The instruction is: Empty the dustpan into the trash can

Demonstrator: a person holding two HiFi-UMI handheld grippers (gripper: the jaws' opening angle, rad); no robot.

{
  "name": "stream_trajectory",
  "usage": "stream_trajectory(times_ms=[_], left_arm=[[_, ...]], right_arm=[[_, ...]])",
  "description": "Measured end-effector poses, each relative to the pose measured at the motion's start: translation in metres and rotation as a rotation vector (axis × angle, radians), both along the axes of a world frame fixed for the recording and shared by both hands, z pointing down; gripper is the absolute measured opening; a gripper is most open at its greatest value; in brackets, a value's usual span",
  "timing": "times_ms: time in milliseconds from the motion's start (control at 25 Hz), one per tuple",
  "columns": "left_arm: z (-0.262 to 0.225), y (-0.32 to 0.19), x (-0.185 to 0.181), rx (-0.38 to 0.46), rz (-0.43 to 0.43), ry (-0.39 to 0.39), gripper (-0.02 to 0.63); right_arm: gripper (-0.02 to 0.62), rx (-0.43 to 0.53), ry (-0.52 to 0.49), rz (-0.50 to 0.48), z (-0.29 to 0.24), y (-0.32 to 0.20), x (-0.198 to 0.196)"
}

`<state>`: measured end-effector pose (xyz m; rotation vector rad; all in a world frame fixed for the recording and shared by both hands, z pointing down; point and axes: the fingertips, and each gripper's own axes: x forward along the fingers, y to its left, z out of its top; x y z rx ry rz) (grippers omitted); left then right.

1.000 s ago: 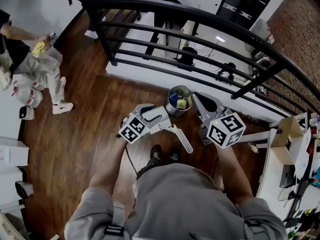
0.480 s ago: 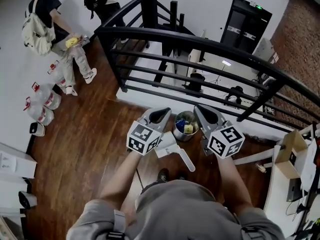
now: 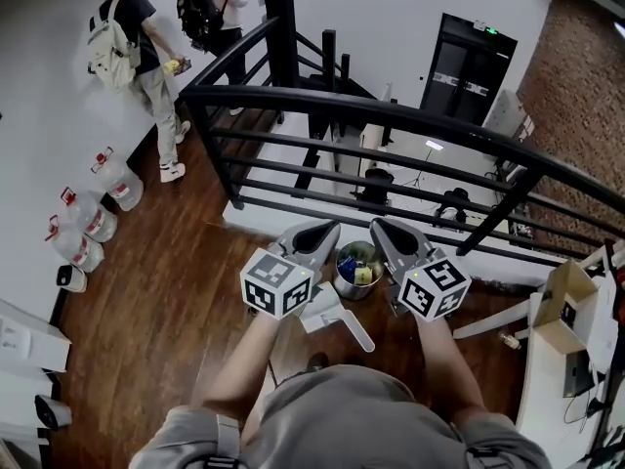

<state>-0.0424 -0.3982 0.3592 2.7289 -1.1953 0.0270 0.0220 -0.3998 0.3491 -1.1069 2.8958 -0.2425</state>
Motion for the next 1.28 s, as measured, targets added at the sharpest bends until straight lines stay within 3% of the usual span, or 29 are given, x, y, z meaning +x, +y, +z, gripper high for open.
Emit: stream_trajectory(times_ms=[680,1280], left_arm=[[0.0,-0.008,0.038,-0.01,0.052,-0.01,0.006],[0.004,-0.016,0.049,-0.014,0.059,-0.011,0.006]], right_arm=[[-0.002,0.026,0.003,0.054,-0.007,-0.007,0.035],[-0.002,0.027,0.006,0.047,-0.005,-0.014,0.04]])
